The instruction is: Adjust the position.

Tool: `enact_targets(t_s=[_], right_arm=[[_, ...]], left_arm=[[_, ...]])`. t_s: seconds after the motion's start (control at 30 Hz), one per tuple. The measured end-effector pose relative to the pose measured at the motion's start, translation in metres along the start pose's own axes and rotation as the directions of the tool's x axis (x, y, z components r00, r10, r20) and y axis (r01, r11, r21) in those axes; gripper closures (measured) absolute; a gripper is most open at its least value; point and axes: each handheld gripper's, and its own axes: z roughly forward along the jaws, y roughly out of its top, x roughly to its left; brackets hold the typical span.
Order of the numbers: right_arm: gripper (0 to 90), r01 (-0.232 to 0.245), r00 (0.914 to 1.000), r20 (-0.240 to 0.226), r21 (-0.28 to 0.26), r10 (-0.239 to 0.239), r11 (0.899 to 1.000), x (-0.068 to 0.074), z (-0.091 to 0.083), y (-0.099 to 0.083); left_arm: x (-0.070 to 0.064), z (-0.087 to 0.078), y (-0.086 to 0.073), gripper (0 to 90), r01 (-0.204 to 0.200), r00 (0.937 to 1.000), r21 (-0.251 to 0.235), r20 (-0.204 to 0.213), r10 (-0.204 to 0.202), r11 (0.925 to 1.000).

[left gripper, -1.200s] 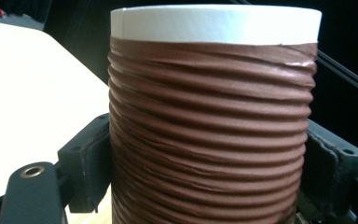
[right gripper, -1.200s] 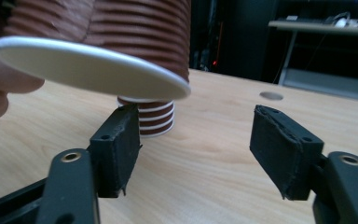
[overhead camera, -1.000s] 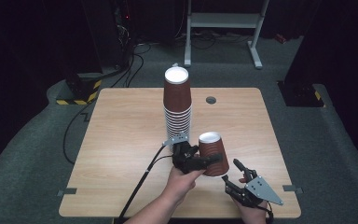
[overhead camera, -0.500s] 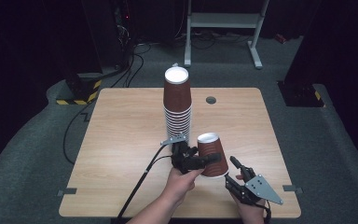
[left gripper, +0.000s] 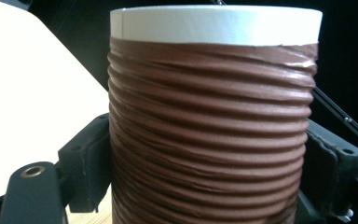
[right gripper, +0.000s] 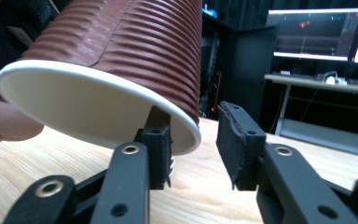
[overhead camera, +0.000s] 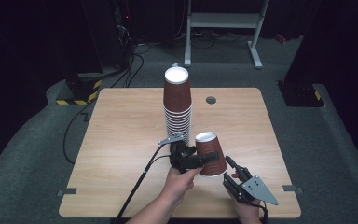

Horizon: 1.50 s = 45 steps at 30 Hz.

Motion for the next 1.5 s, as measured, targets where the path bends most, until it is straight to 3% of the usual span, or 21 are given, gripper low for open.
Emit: enact_targets(t_s=[0.1, 0.4, 1.03, 1.2, 1.5], right_arm=[[69.0, 0.016, 0.9999, -0.001, -0.040, -0.016, 0.999, 0.0006, -0.0017, 0.0009], [77.5, 0.028, 0.9996, -0.008, -0.061, -0.029, 0.998, 0.0018, -0.0029, 0.0012], [81.6, 0.047, 0.9984, 0.033, -0.048, -0.046, 0.998, 0.0031, -0.0049, 0.0065], [82.3, 0.053, 0.9978, 0.042, -0.047, -0.051, 0.997, 0.0034, -0.0054, 0.0071], [84.4, 0.056, 0.9977, 0.040, -0.052, -0.054, 0.997, 0.0050, -0.0068, 0.0083]], left_arm=[[0.0000, -0.0012, 0.0004, 17.3, 0.005, 0.9999, 0.000, 0.009, -0.005, 1.0000], [0.0001, 0.0000, -0.0009, 17.3, 0.013, 0.9996, 0.006, 0.025, -0.014, 0.9999], [0.0012, 0.0007, -0.0003, 16.6, 0.022, 0.9984, 0.012, 0.052, -0.022, 0.9997], [-0.0003, 0.0009, 0.0005, 16.3, 0.002, 0.9990, 0.015, 0.044, -0.003, 0.9999], [-0.0072, -0.0004, 0.0041, 14.2, -0.067, 0.9977, 0.003, 0.006, 0.067, 0.9977]])
